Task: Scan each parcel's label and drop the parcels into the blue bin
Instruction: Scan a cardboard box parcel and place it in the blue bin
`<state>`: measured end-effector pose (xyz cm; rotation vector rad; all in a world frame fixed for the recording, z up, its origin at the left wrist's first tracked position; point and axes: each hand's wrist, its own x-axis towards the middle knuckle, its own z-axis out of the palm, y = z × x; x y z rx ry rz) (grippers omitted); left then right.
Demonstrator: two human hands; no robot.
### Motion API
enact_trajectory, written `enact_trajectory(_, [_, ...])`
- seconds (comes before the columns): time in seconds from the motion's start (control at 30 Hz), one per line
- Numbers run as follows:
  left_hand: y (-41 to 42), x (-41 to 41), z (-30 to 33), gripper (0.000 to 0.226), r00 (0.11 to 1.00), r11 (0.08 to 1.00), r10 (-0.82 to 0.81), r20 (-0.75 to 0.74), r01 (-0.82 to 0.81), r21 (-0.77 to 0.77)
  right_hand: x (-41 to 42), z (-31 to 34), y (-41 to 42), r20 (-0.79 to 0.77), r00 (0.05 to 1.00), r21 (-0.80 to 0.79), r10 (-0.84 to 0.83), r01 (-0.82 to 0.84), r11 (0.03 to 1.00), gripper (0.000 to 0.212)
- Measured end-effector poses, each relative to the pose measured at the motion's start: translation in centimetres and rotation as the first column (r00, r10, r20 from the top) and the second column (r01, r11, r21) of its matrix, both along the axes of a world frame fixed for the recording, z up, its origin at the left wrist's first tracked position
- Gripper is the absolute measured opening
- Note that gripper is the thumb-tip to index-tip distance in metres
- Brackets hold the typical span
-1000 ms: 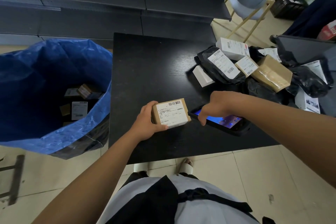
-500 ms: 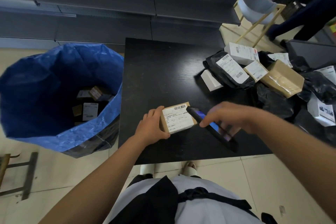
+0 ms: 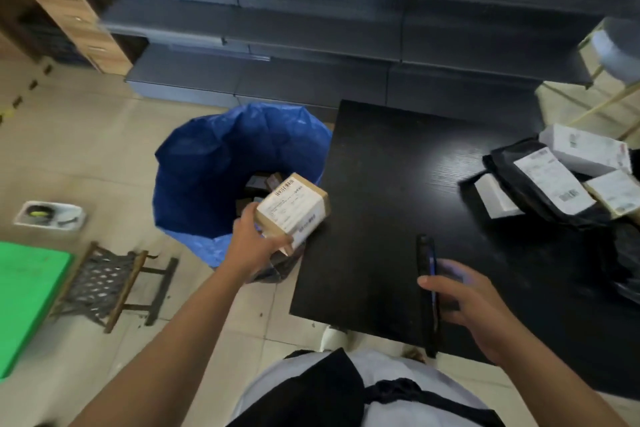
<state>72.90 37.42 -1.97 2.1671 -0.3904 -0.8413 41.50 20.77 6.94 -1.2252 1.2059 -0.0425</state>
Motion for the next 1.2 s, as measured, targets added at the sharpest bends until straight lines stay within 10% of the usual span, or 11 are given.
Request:
enact_trajectory(0.3, [-0.5,6.2,3.5,0.087,0.965,0.972,0.192,0.181,-0.213,0.102,0.7,0.7,-1.6,0.105,0.994,-0.064,0.038,-0.031,0.997,0.101])
enact_trajectory(0.7, [-12.2,-12.1,2.2,0.025,0.919,0.920,-0.391,-0.057,0.388,-0.053,-11.1,0.0,-5.0,0.184,0.949,0.040,-0.258,0.255,0.966,0.034])
enact_trajectory(0.93, [-20.9,-25.2,2.7,0.026,0.730,0.732,-0.677,-0.092,0.681,0.020,-20.9,-0.9,-9.0,0.161,0.905,0.088,-0.393,0.383,0.919,0.090])
enact_trajectory(1.2, [-32.8,-38.1,5.1,0.025,0.577,0.576,-0.816,-0.045,0.817,0.023,-32.7,-1.7,-14.6,0.150,0.832,0.141,-0.534,0.516,0.845,0.103])
